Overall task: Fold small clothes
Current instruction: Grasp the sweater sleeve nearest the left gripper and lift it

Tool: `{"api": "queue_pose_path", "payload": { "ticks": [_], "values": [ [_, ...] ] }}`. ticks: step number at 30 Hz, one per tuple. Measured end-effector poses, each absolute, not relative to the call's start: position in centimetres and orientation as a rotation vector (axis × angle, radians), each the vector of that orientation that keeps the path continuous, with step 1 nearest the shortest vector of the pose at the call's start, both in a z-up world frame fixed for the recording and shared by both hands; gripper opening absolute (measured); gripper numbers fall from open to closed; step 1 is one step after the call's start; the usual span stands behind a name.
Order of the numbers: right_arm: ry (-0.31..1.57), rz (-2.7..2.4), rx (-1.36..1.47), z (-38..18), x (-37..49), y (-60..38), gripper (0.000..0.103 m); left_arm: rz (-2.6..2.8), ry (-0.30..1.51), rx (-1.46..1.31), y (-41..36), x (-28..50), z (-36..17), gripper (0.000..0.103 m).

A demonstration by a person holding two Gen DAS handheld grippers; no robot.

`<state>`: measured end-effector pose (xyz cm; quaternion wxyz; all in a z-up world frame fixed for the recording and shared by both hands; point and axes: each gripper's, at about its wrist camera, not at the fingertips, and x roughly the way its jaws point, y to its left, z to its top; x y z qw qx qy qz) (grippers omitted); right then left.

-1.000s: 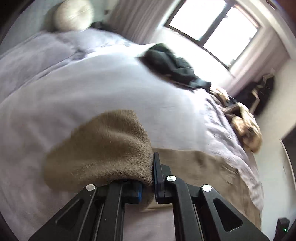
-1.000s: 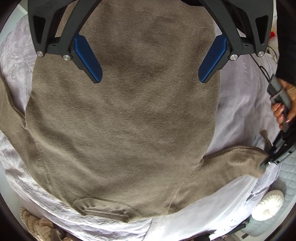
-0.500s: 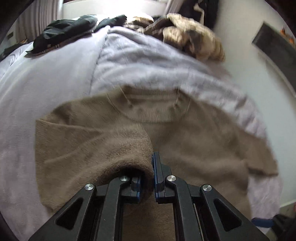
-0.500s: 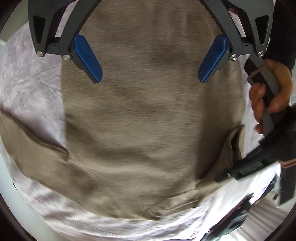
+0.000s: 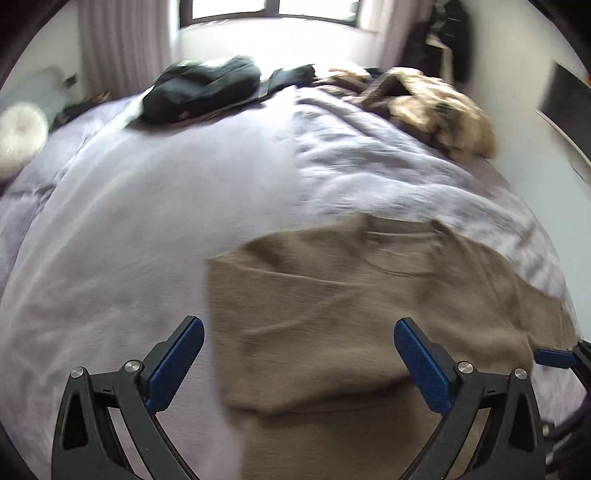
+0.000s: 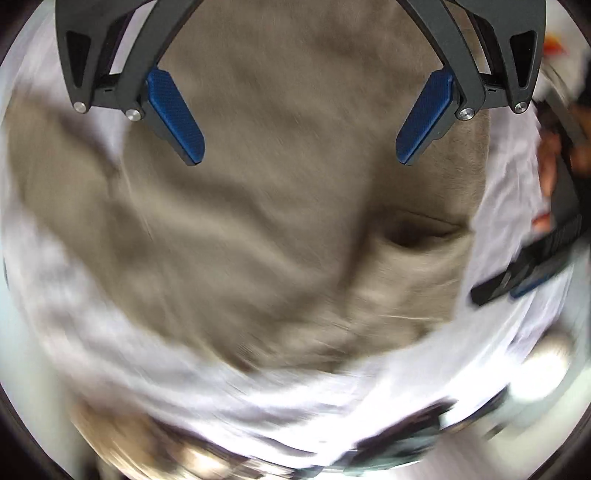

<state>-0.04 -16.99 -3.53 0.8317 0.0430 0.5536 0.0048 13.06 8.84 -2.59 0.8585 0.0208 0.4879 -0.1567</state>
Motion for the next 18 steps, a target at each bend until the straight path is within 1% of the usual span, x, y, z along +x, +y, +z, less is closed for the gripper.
{"api": "queue_pose_path", "payload": {
  "ticks": [3,7,9,10,11,12,13,14,15,17,18],
  "values": [
    [1.113,0.114,-0.238,-3.9,3.2,-10.6,0.103,-0.284,1.155,-0.021,11.9,17.3,-5.9,0.103],
    [1.018,0.183,-0.6,-6.3,5.7,-4.2,0.103,-0.286,1.294,-0.112,13.5,21.0,-10.4,0.103],
    [0.975,0.176,-0.713,-7.4,6.7,-2.5,0.102,-0.274,1.326,-0.151,13.6,21.9,-11.9,0.099],
    [0.957,0.151,-0.774,-8.1,7.4,-1.7,0.098,-0.264,1.332,-0.159,13.7,22.2,-12.3,0.093],
    [0.952,0.128,-0.816,-8.6,8.0,-1.4,0.093,-0.247,1.337,-0.166,13.9,22.4,-12.6,0.092],
    [0.95,0.105,-0.86,-9.3,8.7,-1.2,0.067,-0.241,1.336,-0.174,13.9,22.4,-12.8,0.092],
    [0.958,0.105,-0.865,-9.5,9.3,-1.3,0.014,-0.239,1.332,-0.178,13.8,22.4,-13.0,0.092],
    [0.974,0.107,-0.811,-9.2,9.9,-2.1,0.005,-0.24,1.327,-0.174,13.6,22.4,-12.9,0.092],
    [0.971,0.102,-0.734,-8.6,10.2,-3.1,0.007,-0.247,1.321,-0.163,13.6,22.2,-12.7,0.093],
    [0.958,0.068,-0.444,-6.0,10.3,-7.1,0.007,-0.269,1.315,-0.136,13.0,22.1,-12.7,0.092],
    [0.958,0.059,-0.25,-4.9,10.2,-10.0,0.007,-0.275,1.314,-0.113,12.7,21.9,-12.7,0.088]
  ]
}}
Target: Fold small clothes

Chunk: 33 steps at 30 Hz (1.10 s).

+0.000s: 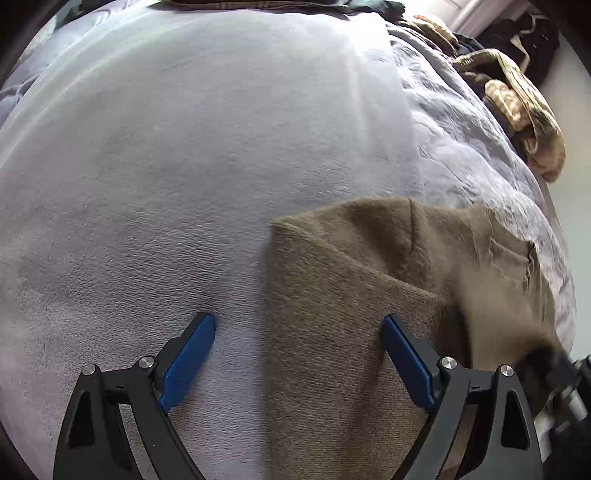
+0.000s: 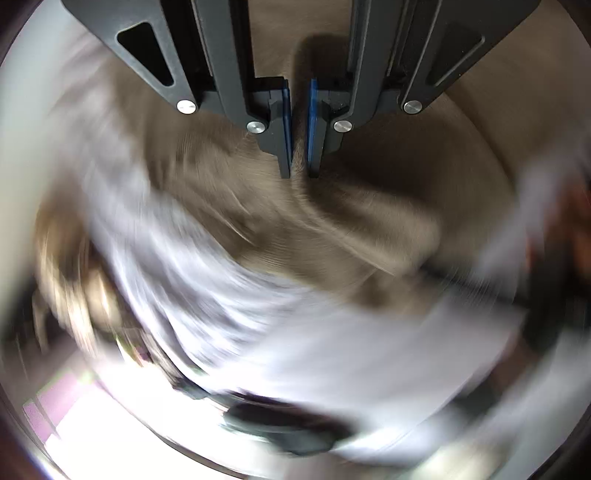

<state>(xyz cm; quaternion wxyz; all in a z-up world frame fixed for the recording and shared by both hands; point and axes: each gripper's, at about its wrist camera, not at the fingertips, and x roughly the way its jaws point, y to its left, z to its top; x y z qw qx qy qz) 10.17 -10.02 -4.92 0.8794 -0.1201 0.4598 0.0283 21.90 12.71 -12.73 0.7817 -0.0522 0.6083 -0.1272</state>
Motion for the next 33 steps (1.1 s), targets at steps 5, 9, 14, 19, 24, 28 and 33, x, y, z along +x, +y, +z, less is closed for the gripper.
{"api": "queue_pose_path", "payload": {
  "ticks": [5,9,14,19,24,28,33],
  "values": [
    [0.975,-0.114,0.684,-8.0,6.3,-25.7,0.013,-0.325,1.304,-0.099,12.2,22.2,-12.8,0.034],
    [1.015,-0.159,0.972,-11.7,3.2,-29.9,0.034,-0.36,1.298,-0.125,12.0,22.6,-12.1,0.017],
    [0.931,-0.13,1.085,-11.6,2.5,-30.7,0.071,-0.374,1.223,-0.161,12.8,22.3,-9.9,0.017],
    [0.916,-0.102,1.222,-12.9,4.5,-32.1,0.007,-0.332,1.251,-0.242,14.7,23.2,-10.9,0.009],
    [0.857,-0.03,0.911,-6.9,7.0,-30.3,0.008,-0.311,1.236,-0.244,15.2,23.0,-11.4,0.009],
    [0.888,-0.138,0.801,-6.5,5.8,-31.9,0.008,-0.289,1.239,-0.296,15.7,23.2,-12.3,0.009],
    [1.022,-0.286,0.929,-11.5,1.7,-34.3,0.018,-0.284,1.251,-0.274,15.2,23.3,-12.2,0.01]
  ]
}}
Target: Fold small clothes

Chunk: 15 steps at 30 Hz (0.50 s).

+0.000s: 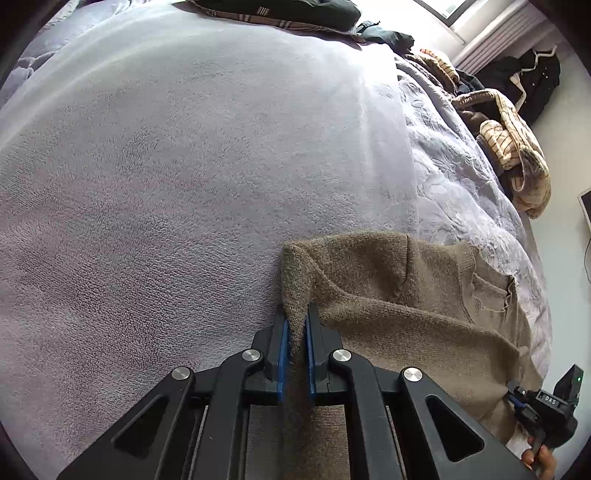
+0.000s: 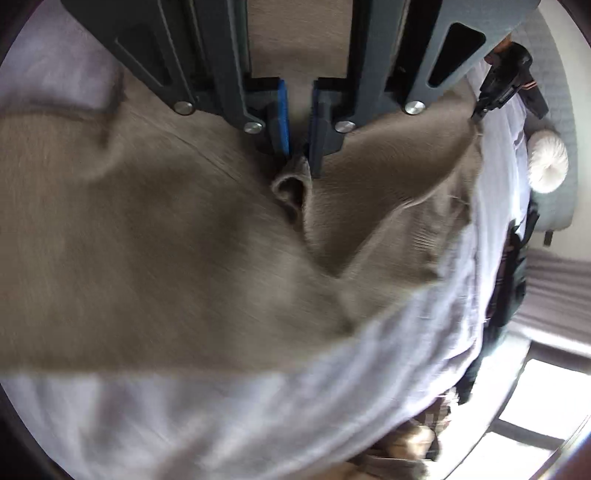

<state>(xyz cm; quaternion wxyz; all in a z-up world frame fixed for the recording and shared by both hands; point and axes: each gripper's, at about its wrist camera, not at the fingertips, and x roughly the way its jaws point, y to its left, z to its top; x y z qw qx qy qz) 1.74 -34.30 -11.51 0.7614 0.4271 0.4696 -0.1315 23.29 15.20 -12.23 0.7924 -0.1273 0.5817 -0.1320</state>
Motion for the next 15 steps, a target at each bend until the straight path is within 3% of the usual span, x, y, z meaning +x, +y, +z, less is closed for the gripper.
{"api": "queue_pose_path", "payload": {
  "ticks": [2,4,5,13,14,15],
  "values": [
    [0.984,-0.295,1.023,-11.8,0.0,-34.9,0.027,-0.275,1.268,-0.265,15.0,23.4,-11.9,0.01],
    [0.953,-0.26,1.082,-11.1,-0.6,-34.5,0.066,-0.276,1.284,-0.24,14.9,23.2,-11.2,0.01],
    [0.937,-0.219,1.105,-10.8,-0.8,-34.1,0.072,-0.28,1.288,-0.231,15.0,23.1,-11.0,0.01],
    [1.04,0.125,1.242,-13.6,3.2,-23.6,0.073,-0.303,1.328,-0.133,15.6,19.1,-9.8,0.01],
    [1.047,0.143,1.249,-14.0,4.0,-22.3,0.071,-0.294,1.329,-0.119,15.7,18.7,-9.8,0.01],
    [1.05,0.152,1.246,-14.2,4.8,-21.1,0.056,-0.277,1.332,-0.106,15.9,18.2,-9.7,0.01]
  ]
}}
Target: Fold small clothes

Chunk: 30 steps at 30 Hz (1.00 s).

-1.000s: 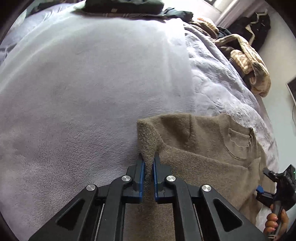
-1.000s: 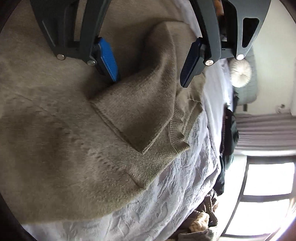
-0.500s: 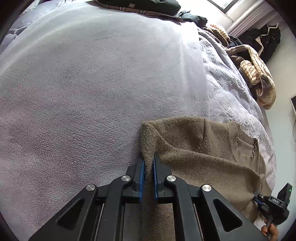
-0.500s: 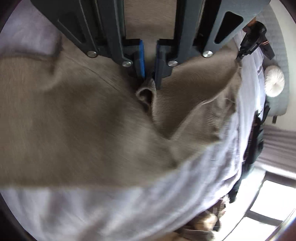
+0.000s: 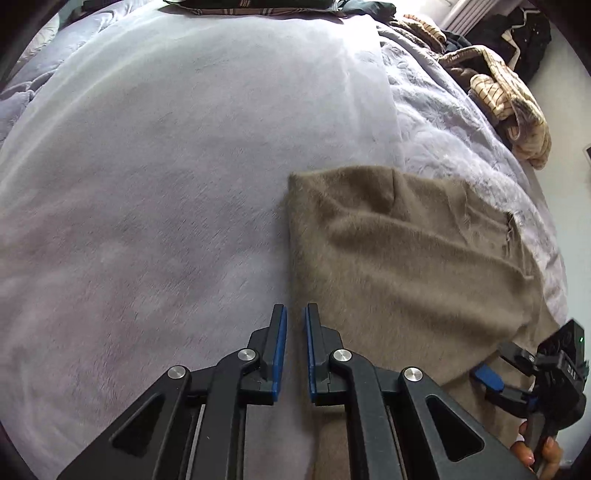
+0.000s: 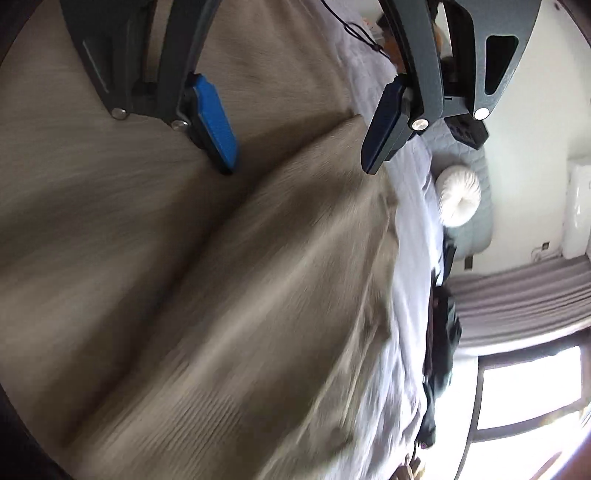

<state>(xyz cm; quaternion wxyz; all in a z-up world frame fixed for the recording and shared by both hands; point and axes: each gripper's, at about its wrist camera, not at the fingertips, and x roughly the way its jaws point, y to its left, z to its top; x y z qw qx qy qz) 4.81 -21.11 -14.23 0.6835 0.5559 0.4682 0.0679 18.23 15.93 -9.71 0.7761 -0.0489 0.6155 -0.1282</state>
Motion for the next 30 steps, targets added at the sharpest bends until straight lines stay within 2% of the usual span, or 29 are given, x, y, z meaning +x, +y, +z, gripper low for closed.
{"api": "queue_pose_path", "payload": {
  "ticks": [1,2,5,10,12,16,21,22,25,26,27,28,29,30],
  "values": [
    [1.047,0.156,1.238,-14.2,5.6,-20.1,0.014,-0.265,1.335,-0.099,16.1,17.9,-9.6,0.01],
    [1.044,0.169,1.245,-14.2,6.5,-19.3,0.007,-0.259,1.335,-0.096,16.2,17.6,-9.6,0.01],
    [1.032,0.158,1.226,-13.4,7.4,-17.8,0.006,-0.265,1.331,-0.08,16.5,16.7,-9.3,0.01],
    [1.161,0.128,1.198,-14.7,7.1,-17.7,0.009,-0.284,1.312,-0.063,16.0,15.8,-8.4,0.01],
    [1.171,0.104,1.114,-12.7,7.0,-18.7,0.015,-0.298,1.296,-0.047,15.4,15.6,-7.7,0.01],
    [1.061,-0.005,0.958,-8.6,5.5,-23.1,0.019,-0.333,1.263,0.008,13.2,15.1,-6.7,0.01],
    [1.073,-0.129,0.747,-7.6,7.1,-26.9,0.019,-0.292,1.278,0.132,9.7,14.9,-9.0,0.01],
    [1.129,-0.173,0.688,-8.5,7.4,-27.6,0.015,-0.268,1.307,0.167,9.2,14.7,-10.3,0.01],
    [1.159,-0.196,0.75,-10.0,6.4,-29.2,0.011,-0.263,1.284,0.198,9.2,13.8,-10.8,0.01],
    [1.165,-0.226,0.747,-9.9,5.7,-29.6,0.012,-0.26,1.279,0.218,9.2,13.6,-10.7,0.013],
    [1.171,-0.257,0.734,-9.9,5.0,-29.7,0.012,-0.248,1.279,0.239,9.3,13.4,-10.6,0.023],
    [1.158,-0.249,0.759,-9.9,4.1,-30.1,0.015,-0.226,1.278,0.256,9.4,13.2,-10.4,0.036],
    [1.147,-0.231,0.799,-9.8,3.3,-30.4,0.015,-0.207,1.277,0.263,9.6,13.2,-10.1,0.056],
    [1.142,-0.222,0.825,-9.5,2.5,-30.5,0.016,-0.189,1.278,0.261,9.9,13.2,-9.8,0.064]
  ]
}}
